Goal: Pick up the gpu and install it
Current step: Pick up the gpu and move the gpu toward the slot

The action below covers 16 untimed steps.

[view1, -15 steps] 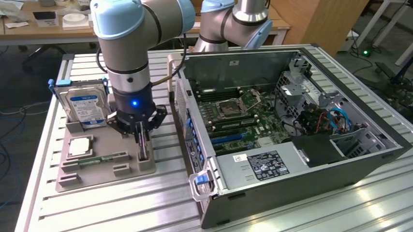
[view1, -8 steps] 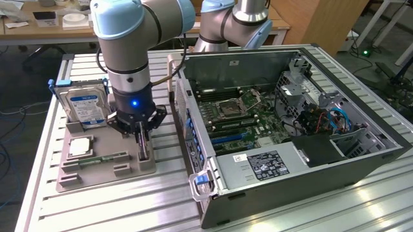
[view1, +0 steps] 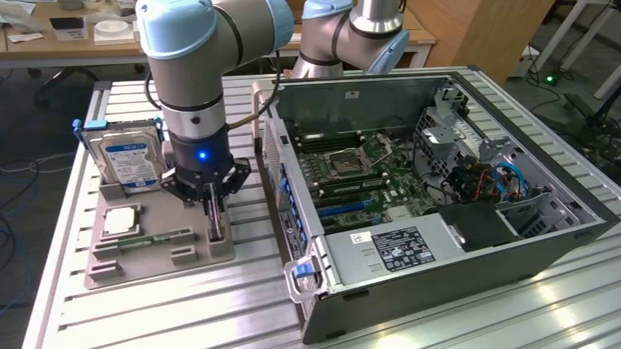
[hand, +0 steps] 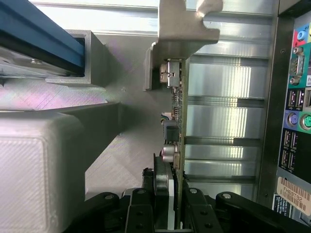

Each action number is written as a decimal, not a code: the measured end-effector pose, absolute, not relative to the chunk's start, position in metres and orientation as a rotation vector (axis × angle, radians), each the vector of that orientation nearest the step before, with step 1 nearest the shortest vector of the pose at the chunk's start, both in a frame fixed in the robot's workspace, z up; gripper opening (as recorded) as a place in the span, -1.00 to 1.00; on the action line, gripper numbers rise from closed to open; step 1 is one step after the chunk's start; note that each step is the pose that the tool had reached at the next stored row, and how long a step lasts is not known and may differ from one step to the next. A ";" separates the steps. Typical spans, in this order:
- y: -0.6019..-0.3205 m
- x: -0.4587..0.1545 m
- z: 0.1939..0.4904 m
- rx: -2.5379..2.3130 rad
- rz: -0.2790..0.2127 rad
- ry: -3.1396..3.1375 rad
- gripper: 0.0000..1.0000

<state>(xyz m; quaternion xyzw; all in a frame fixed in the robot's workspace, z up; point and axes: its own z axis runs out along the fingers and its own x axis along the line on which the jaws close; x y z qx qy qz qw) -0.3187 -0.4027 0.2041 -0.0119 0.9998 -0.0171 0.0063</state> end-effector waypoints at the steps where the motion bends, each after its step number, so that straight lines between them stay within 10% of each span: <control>1: -0.403 -0.319 0.204 -0.037 -0.053 3.128 -0.44; 16: -0.403 -0.319 0.218 -0.037 -0.053 3.128 -0.44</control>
